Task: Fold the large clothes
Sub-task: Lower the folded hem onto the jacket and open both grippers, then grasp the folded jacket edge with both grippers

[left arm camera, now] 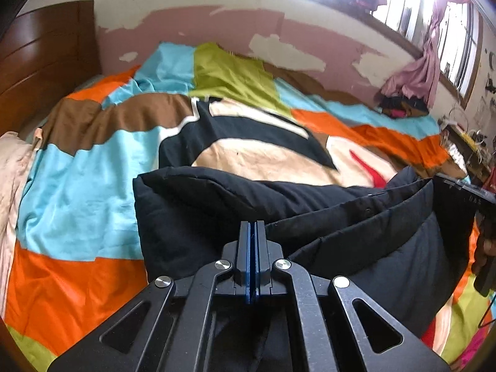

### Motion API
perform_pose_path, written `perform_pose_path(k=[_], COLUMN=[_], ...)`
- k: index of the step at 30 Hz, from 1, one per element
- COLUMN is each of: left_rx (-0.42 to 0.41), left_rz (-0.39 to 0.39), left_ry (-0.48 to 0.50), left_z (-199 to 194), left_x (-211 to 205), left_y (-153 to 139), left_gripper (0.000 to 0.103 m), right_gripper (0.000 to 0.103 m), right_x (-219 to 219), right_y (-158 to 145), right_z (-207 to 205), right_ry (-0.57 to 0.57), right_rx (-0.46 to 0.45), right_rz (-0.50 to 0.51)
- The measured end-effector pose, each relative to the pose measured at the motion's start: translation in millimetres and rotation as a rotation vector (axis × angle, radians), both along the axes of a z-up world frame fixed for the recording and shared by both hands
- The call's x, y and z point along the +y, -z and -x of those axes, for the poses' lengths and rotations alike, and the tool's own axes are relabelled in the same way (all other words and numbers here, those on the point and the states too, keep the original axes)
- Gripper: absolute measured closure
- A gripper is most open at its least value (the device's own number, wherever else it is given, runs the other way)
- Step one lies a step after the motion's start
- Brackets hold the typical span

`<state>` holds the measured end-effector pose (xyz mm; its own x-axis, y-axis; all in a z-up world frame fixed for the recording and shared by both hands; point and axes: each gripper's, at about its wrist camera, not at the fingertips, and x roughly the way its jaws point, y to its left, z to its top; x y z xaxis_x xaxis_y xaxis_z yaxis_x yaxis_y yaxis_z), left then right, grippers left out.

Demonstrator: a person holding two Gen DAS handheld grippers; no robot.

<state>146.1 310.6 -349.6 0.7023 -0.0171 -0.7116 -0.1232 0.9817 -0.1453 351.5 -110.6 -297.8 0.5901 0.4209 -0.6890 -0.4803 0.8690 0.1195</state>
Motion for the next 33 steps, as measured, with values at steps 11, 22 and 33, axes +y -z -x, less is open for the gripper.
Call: perform_pose_path(k=[11,22,33], left_rx=[0.141,0.062,-0.041], left_rz=[-0.125,0.006,0.060], left_ry=[0.003,-0.019,-0.007], left_z=[-37,-28,26], left_x=[-10,10,39], left_y=[42,20,-22], left_gripper=[0.102,0.102,0.060], right_gripper=[0.098,0.093,0.030], right_x=[7,-16,-53], right_y=[31,28,-13], right_z=[-26,-33,-8], right_ry=[-0.006,0.007,-0.089], right_rx=[0.090,0.165,0.058], right_rz=[0.065,-0.096,-0.174])
